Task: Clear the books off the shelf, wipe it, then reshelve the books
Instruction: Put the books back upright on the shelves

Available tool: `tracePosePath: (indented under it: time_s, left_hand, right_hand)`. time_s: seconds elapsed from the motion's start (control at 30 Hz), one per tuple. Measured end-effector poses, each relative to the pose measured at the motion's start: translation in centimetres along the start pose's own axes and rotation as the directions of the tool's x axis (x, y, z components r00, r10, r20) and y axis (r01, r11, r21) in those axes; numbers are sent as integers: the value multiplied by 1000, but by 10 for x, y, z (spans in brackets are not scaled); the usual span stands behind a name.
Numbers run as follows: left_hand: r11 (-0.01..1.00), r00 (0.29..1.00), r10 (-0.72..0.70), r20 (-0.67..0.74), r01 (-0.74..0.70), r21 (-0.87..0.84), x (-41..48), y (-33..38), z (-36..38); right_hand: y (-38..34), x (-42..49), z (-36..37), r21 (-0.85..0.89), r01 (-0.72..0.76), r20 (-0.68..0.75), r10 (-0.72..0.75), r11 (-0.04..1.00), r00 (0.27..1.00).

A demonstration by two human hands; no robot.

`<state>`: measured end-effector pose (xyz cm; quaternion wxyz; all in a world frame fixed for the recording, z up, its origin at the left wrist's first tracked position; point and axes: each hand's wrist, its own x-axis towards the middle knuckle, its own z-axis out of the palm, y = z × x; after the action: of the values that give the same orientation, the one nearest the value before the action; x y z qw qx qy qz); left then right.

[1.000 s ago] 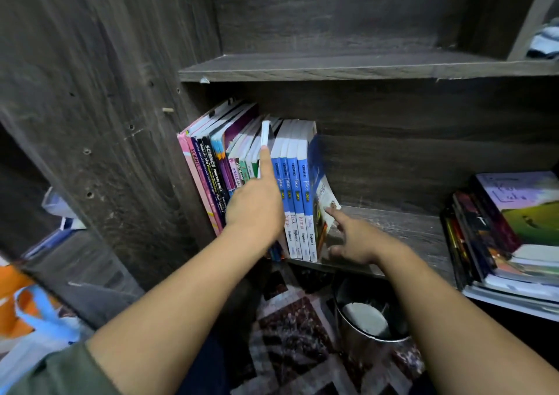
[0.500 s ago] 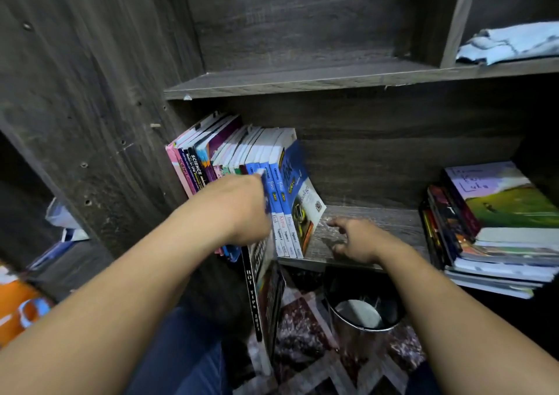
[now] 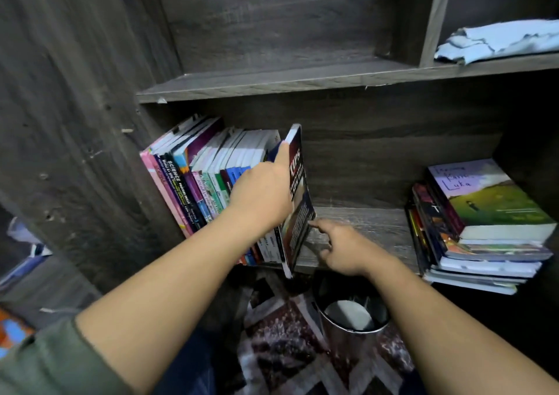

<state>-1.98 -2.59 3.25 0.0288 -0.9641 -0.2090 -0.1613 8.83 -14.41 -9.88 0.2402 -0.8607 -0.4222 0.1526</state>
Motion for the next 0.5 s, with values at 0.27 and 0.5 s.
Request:
tracePosePath:
  time_s: [0.27,0.5]
  left_hand:
    - [994,964,22,-264,7,109,45,-15,76]
    - [1000,804,-19,-594,7,-22,21,-88,88]
  right_hand:
    - [6,47,50,77,-93,120,84,993,989]
    - [11,88,81,-100,-117,62,124,988,990]
